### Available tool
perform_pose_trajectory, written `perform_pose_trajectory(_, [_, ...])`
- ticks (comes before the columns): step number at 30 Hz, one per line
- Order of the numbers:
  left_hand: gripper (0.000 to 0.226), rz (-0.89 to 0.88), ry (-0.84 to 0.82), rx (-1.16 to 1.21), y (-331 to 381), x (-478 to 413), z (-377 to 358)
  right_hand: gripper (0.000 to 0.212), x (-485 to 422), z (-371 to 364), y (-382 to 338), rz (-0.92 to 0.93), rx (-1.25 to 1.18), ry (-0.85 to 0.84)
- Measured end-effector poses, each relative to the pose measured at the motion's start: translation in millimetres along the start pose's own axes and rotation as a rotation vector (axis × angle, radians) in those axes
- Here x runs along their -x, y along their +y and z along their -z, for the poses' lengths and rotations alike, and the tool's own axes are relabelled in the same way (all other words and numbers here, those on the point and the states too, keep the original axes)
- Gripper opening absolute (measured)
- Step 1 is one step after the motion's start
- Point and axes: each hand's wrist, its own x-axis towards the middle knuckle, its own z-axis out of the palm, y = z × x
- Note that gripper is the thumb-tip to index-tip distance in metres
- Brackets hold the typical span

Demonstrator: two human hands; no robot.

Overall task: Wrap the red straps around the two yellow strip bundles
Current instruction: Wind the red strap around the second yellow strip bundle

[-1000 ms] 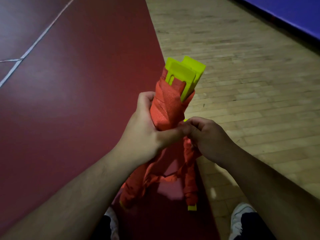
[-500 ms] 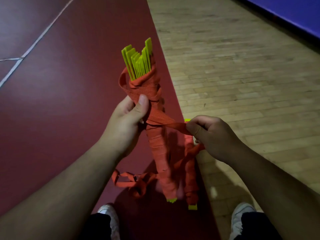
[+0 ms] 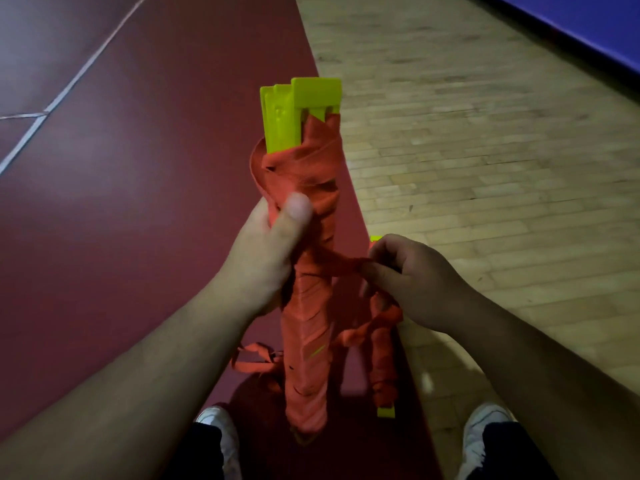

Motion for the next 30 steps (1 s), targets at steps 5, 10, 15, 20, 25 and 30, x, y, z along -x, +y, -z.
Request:
perform_pose_trajectory(5, [0.069,-0.088,0.017,-0.071,6,1,1,0.013,2,2,1,-0.051,-0.015,-0.040])
perform_pose_trajectory(10, [0.040,-0.048,0.103,-0.019,4,2,2,0.015,4,0,0,-0.040,0.031,0.009])
perform_pose_trajectory(15, [0.045,-0.001,0.236,0.064,4,-3,0,0.022,7,1,-6,0.014,0.028,-0.016])
perform_pose_trajectory(20, [0.049,0.021,0.260,0.057,1,-4,-3,0.023,10,1,-12,0.099,-0.071,-0.065])
perform_pose_trajectory(25, [0.049,0.026,0.266,0.054,5,-3,-5,0.018,8,1,-13,0.139,-0.147,-0.094])
perform_pose_trajectory(30, [0.051,0.021,0.279,0.000,3,-4,2,0.037,6,0,-14,0.070,-0.092,0.024])
